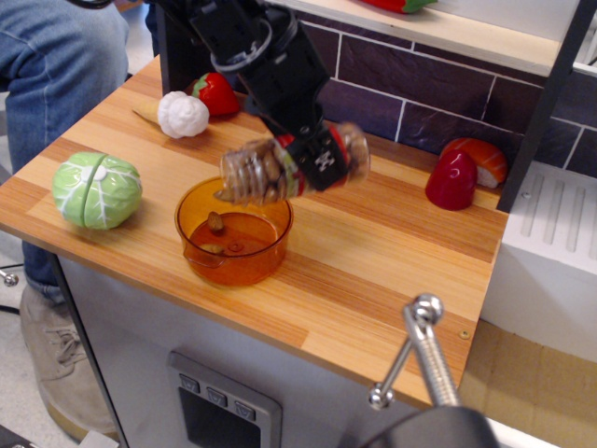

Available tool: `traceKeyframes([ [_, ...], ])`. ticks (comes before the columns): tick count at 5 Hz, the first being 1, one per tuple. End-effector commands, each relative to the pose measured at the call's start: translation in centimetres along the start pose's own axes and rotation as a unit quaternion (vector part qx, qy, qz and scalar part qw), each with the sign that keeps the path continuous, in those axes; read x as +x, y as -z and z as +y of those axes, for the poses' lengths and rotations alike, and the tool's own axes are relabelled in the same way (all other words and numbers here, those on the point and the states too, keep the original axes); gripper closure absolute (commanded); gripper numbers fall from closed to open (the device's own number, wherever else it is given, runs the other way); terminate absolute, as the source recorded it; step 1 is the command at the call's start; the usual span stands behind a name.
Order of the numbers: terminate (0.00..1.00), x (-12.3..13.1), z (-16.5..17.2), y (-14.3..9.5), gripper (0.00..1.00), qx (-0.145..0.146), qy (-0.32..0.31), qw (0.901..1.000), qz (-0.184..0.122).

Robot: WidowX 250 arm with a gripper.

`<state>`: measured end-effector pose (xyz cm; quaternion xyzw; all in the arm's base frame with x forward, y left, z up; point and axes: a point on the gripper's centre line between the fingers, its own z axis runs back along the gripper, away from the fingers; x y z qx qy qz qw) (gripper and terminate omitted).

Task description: Pour almonds in pot

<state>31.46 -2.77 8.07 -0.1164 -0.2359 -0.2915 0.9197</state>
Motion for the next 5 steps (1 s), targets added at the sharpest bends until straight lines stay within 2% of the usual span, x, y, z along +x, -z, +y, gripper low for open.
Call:
traceKeyframes([
  [1,0.00,1.2,0.4,-2.1,1.00,0.083,-0.066,0.9900,-0.094],
  [2,0.00,1.7,1.5,-2.0,1.00,0.110,-0.118,0.9800,-0.117],
  [3,0.00,2.0,2.5,-1.9,1.00,0.151,-0.150,0.9678,-0.135],
  [4,0.00,1.9,3.0,-1.6,1.00,0.192,-0.154,0.9581,-0.146],
  [5,1.00,2.2,3.1,-1.6,1.00,0.219,-0.151,0.9515,-0.154],
])
